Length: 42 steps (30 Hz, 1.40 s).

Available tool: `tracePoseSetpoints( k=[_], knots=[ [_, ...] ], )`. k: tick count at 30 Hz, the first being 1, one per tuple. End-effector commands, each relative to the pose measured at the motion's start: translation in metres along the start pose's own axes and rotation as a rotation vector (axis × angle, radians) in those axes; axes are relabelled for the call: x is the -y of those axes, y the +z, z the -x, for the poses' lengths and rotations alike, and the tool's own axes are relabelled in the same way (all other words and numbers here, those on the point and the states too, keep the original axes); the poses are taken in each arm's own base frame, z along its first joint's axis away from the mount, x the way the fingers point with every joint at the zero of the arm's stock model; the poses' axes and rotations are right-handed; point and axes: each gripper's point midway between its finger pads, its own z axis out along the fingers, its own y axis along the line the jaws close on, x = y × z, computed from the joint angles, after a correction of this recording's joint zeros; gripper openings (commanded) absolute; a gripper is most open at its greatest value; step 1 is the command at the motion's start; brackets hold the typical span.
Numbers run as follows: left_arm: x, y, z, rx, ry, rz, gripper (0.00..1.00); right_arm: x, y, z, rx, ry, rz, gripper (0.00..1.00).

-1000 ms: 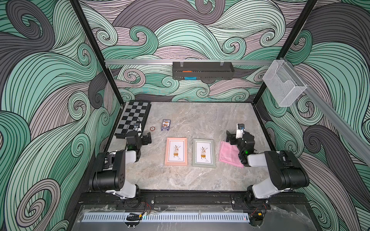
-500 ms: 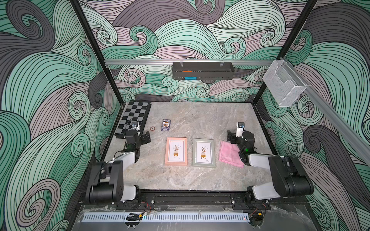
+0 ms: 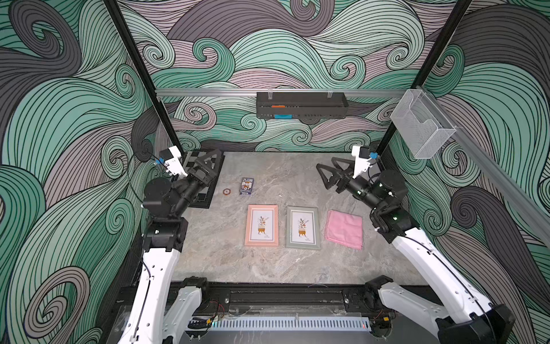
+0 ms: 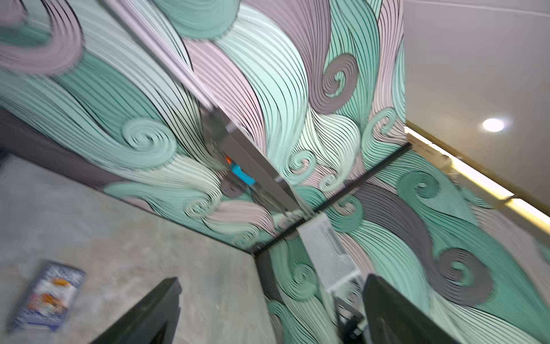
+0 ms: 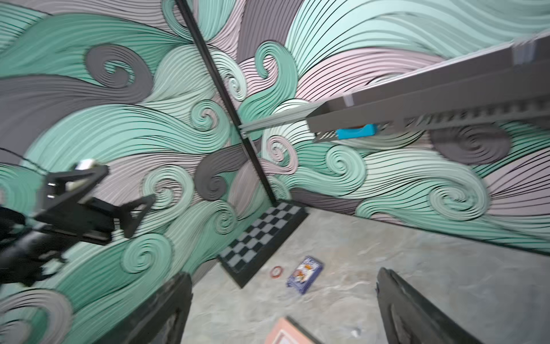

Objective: Wipe the picture frame with a cloth
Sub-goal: Pick up the cleaning item at the center of the board.

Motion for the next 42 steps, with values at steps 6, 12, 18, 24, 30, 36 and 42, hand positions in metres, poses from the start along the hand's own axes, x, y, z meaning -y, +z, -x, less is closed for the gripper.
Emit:
tracePoseSetpoints(
  k=[6,12,18,24,30,36,42],
  knots=[
    [-0.05,-0.013,-0.064,-0.271,-0.105,0.26,0.99,0.031,-0.016,-0.098,-0.528,0.192,-0.32,0.99],
    [-0.13,-0.029,-0.136,-0.551,-0.016,0.673,0.86,0.107,-0.071,-0.165,-0.815,0.144,-0.78,0.94],
    [-0.149,-0.02,-0.205,-0.79,0.062,0.74,0.8,0.14,-0.096,-0.209,-0.956,0.132,-0.923,0.82],
    [-0.138,0.003,-0.241,-0.887,0.198,0.71,0.77,0.179,-0.118,-0.227,-1.033,0.112,-1.086,0.82],
    [-0.138,0.016,-0.262,-0.924,0.211,0.689,0.75,0.214,-0.133,-0.238,-1.055,0.198,-1.156,0.82],
    [-0.143,0.018,-0.29,-0.989,0.207,0.694,0.73,0.234,-0.123,-0.25,-1.061,0.324,-1.126,0.79],
    [-0.145,0.014,-0.299,-1.013,0.224,0.707,0.73,0.242,-0.128,-0.271,-1.124,0.349,-1.155,0.78]
  ],
)
